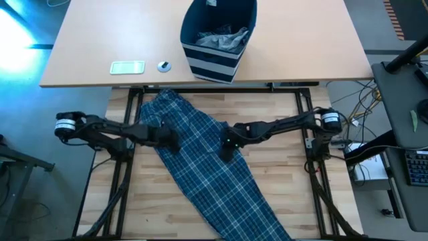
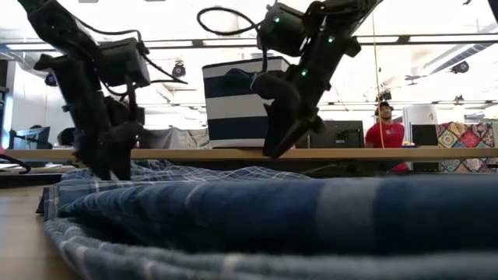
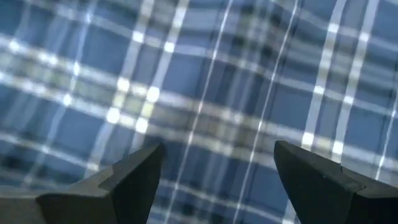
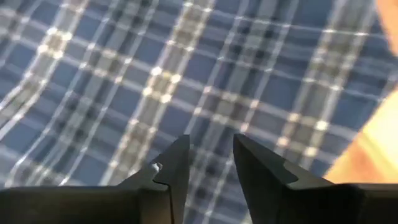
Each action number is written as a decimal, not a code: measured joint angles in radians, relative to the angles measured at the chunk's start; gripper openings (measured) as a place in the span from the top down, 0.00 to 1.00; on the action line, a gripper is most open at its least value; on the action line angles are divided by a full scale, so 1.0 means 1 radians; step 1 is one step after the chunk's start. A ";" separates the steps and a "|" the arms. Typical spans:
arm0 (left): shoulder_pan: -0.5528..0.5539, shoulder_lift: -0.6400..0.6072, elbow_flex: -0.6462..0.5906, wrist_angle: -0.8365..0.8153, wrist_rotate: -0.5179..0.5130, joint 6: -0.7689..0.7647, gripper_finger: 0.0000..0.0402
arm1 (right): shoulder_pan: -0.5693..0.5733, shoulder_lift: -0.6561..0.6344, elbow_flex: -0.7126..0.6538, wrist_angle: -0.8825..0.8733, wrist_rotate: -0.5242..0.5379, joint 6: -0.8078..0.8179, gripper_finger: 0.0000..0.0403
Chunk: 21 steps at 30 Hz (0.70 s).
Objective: Fold Laundry from Bin
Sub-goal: Fold the blue patterned pants
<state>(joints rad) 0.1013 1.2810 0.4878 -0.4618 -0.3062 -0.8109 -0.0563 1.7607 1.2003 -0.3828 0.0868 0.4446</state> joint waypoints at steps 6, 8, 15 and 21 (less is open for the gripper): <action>-0.031 0.007 -0.028 0.009 -0.009 -0.046 0.27 | -0.058 0.034 0.004 -0.001 0.010 0.007 0.64; -0.034 0.007 -0.029 0.009 -0.012 -0.045 0.27 | -0.075 0.051 0.004 0.000 0.010 0.004 0.63; -0.034 0.008 -0.031 0.010 -0.021 -0.040 0.27 | -0.124 0.110 0.002 -0.002 0.010 0.003 0.63; -0.034 0.008 -0.006 -0.020 -0.014 -0.033 0.27 | -0.158 0.098 0.003 -0.012 0.017 -0.008 0.63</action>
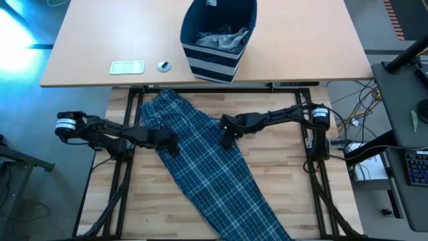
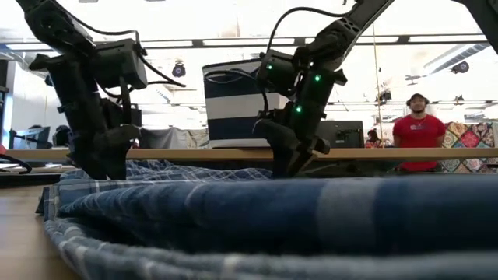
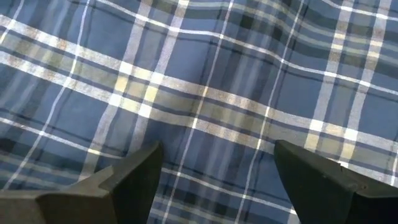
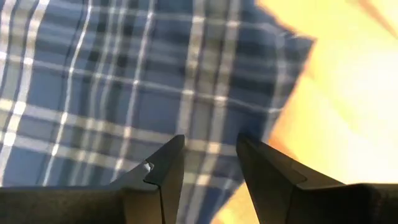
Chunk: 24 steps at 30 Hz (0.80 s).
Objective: Fold Laundry from Bin
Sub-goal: Fold the blue patterned pants
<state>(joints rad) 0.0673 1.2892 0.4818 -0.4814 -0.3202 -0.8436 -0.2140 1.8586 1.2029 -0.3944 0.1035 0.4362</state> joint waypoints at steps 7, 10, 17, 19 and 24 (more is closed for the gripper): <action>-0.001 -0.003 0.101 -0.124 0.007 0.041 0.27 | -0.002 -0.069 0.040 -0.087 -0.005 -0.043 0.63; -0.008 -0.009 0.133 -0.147 0.022 0.050 0.27 | -0.003 -0.096 0.049 -0.104 -0.013 -0.043 0.63; -0.057 -0.007 0.117 -0.148 0.048 0.013 0.27 | -0.003 -0.104 0.047 -0.076 -0.033 -0.020 0.64; -0.072 -0.007 0.103 -0.143 0.067 -0.004 0.27 | -0.003 -0.090 0.047 -0.034 -0.034 -0.017 0.67; -0.116 -0.006 0.056 -0.142 0.081 -0.054 0.27 | -0.028 -0.008 0.047 0.053 -0.036 0.018 0.81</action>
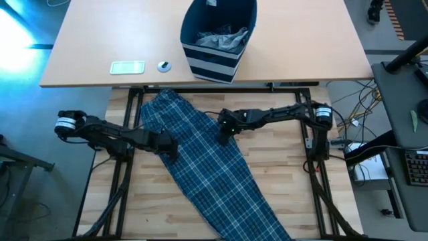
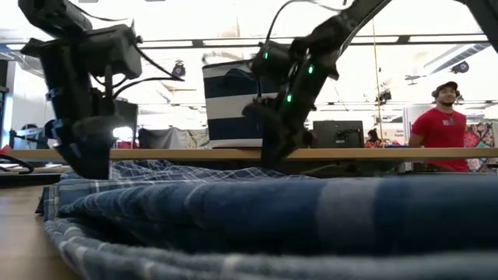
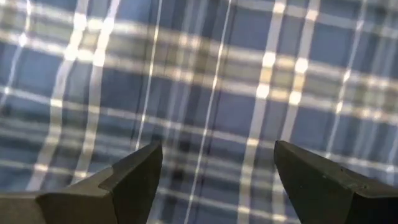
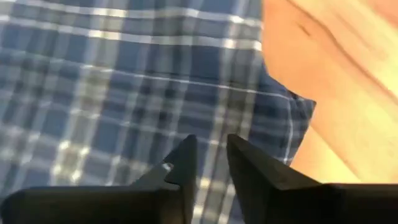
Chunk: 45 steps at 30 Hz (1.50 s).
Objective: Fold Laundry from Bin
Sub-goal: Fold the blue patterned pants
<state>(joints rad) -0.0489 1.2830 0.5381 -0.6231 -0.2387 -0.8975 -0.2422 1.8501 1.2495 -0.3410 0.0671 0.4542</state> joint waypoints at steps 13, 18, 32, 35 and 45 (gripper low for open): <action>-0.040 -0.009 -0.044 0.021 -0.012 -0.043 0.27 | -0.075 0.069 0.016 0.006 0.008 0.069 0.98; -0.040 -0.030 0.030 0.010 -0.020 0.010 0.27 | -0.064 -0.009 0.051 -0.040 0.015 0.042 0.98; -0.205 -0.057 0.185 0.095 -0.039 0.263 0.27 | 0.343 -0.254 0.055 -0.247 -0.006 0.174 0.98; -0.282 -0.049 0.180 0.234 -0.030 0.272 0.27 | 0.504 -0.269 0.055 -0.345 -0.045 0.372 0.97; -0.440 0.003 0.225 0.462 -0.107 0.091 0.27 | 0.936 -0.217 0.054 -0.549 -0.134 0.765 0.65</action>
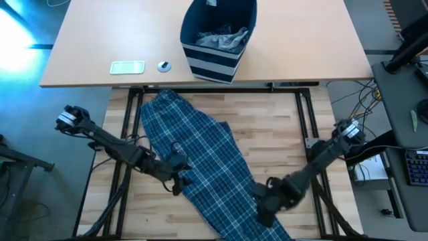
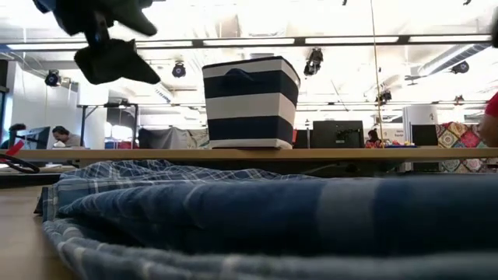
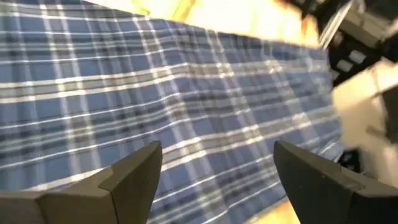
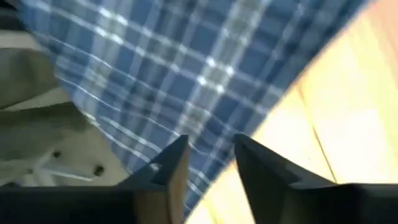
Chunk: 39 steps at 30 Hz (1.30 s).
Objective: Fold Laundry from Bin
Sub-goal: Fold the blue patterned pants
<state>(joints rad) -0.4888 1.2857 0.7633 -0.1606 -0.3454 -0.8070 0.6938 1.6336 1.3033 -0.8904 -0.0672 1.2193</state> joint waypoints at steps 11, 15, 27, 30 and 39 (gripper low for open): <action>-0.095 0.219 0.166 0.051 0.018 -0.084 0.27 | 0.270 0.095 -0.003 0.024 -0.020 0.277 0.39; -0.101 0.337 0.267 0.057 0.054 -0.063 0.27 | 0.317 0.127 -0.013 0.045 -0.031 0.444 0.37; -0.125 0.411 0.310 0.090 0.044 -0.074 0.37 | 0.325 0.238 -0.063 0.244 -0.077 0.540 0.41; -0.128 0.406 0.310 0.092 0.041 -0.078 0.39 | 0.318 0.254 -0.062 0.248 -0.077 0.550 0.43; -0.128 0.405 0.309 0.087 -0.012 -0.081 0.40 | 0.277 0.265 -0.063 0.281 -0.046 0.552 0.76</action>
<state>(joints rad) -0.6167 1.6906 1.0721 -0.0741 -0.3576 -0.8883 0.9712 1.8981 1.2404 -0.6090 -0.1133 1.7713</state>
